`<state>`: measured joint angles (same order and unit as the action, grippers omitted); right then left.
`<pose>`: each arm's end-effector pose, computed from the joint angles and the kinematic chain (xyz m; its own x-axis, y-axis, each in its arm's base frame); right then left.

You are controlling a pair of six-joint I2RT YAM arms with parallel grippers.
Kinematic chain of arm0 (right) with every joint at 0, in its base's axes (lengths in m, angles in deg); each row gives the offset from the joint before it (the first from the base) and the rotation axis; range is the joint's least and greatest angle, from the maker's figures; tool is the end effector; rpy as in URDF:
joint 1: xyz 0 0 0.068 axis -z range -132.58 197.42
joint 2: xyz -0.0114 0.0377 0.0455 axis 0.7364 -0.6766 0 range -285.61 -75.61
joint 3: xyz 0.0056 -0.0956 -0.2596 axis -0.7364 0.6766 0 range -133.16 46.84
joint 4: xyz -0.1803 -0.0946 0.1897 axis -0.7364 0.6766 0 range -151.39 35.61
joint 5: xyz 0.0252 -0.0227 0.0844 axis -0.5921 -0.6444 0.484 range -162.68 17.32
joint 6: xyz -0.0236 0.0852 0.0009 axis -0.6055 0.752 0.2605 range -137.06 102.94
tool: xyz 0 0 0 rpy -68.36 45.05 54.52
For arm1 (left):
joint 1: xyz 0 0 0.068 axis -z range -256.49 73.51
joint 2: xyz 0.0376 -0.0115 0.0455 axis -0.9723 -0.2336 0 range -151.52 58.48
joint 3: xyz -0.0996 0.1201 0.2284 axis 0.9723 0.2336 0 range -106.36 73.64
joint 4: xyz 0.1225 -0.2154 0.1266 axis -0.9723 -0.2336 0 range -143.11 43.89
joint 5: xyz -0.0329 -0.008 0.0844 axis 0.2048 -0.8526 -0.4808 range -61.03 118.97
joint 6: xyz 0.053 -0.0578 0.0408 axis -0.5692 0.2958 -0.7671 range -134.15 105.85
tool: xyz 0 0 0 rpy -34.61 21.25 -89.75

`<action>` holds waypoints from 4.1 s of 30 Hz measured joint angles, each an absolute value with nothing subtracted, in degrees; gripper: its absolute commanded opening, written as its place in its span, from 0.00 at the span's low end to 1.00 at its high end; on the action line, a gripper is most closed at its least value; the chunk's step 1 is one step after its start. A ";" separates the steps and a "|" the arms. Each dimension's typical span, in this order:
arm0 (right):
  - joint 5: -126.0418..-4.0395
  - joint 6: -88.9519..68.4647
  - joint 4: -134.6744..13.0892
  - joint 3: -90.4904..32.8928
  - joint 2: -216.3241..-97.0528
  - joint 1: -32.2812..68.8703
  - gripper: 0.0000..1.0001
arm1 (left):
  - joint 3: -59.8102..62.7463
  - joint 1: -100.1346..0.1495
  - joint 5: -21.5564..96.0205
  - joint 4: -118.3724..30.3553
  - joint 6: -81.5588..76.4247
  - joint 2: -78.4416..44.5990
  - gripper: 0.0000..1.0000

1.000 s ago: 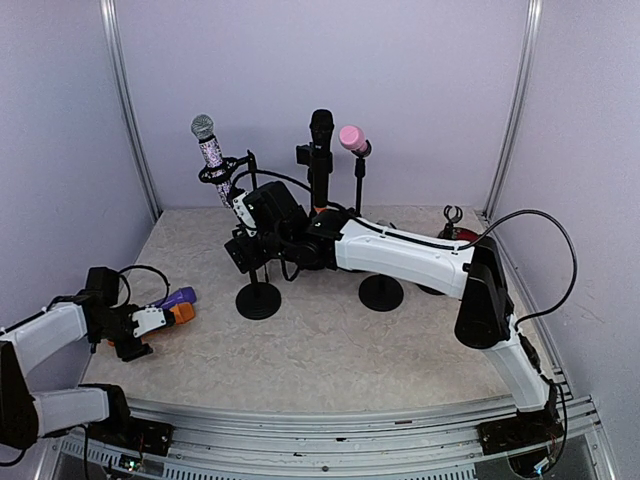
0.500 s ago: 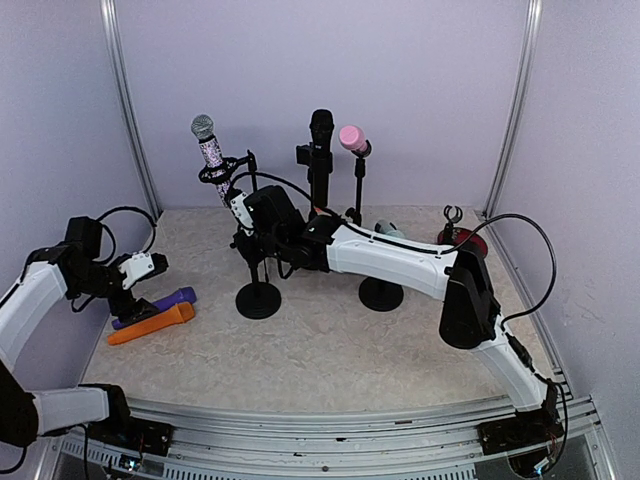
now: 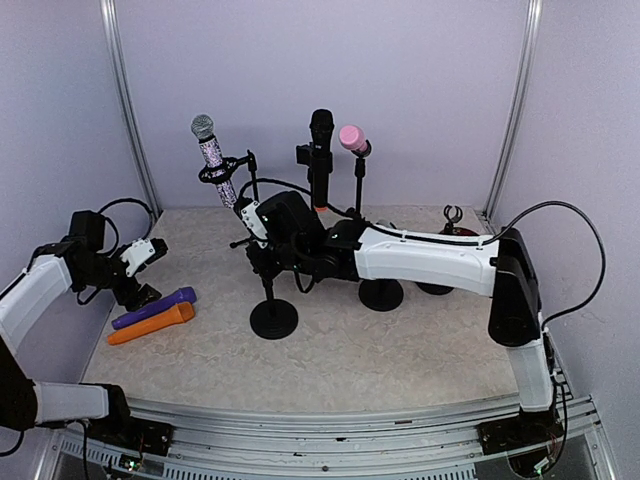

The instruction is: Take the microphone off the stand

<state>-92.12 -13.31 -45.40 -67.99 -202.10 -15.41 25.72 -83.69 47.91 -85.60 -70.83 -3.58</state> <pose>0.2883 0.5043 0.2658 -0.2575 -0.3668 -0.8939 -0.6890 0.7184 -0.0963 0.2532 0.0063 0.2246 -0.3783 0.7489 -0.5441 0.7073 0.6130 0.3520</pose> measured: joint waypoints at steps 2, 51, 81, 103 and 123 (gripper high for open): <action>-93.06 -12.87 -45.33 -61.52 -197.08 -17.05 0.00 | 25.72 -83.69 48.00 -85.16 -70.11 -3.67 0.84; -116.76 -8.94 -57.40 2.78 -145.71 22.34 0.00 | 25.58 -82.08 48.46 -83.39 -65.63 -3.25 0.86; -108.19 -10.64 -51.56 -18.46 -142.00 23.00 1.00 | 25.17 -81.38 49.59 -83.02 -65.13 -3.77 0.99; -116.14 3.30 -36.15 -23.73 -155.92 -14.66 0.93 | 23.33 -80.83 51.25 -83.59 -63.45 -5.02 0.99; -121.17 4.72 -35.39 -23.82 -159.81 -13.90 0.15 | 23.33 -79.74 51.49 -83.83 -63.14 -4.56 0.99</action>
<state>-121.17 4.72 -35.39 -23.82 -159.81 -13.90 23.33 -79.74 51.49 -83.83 -63.14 -4.56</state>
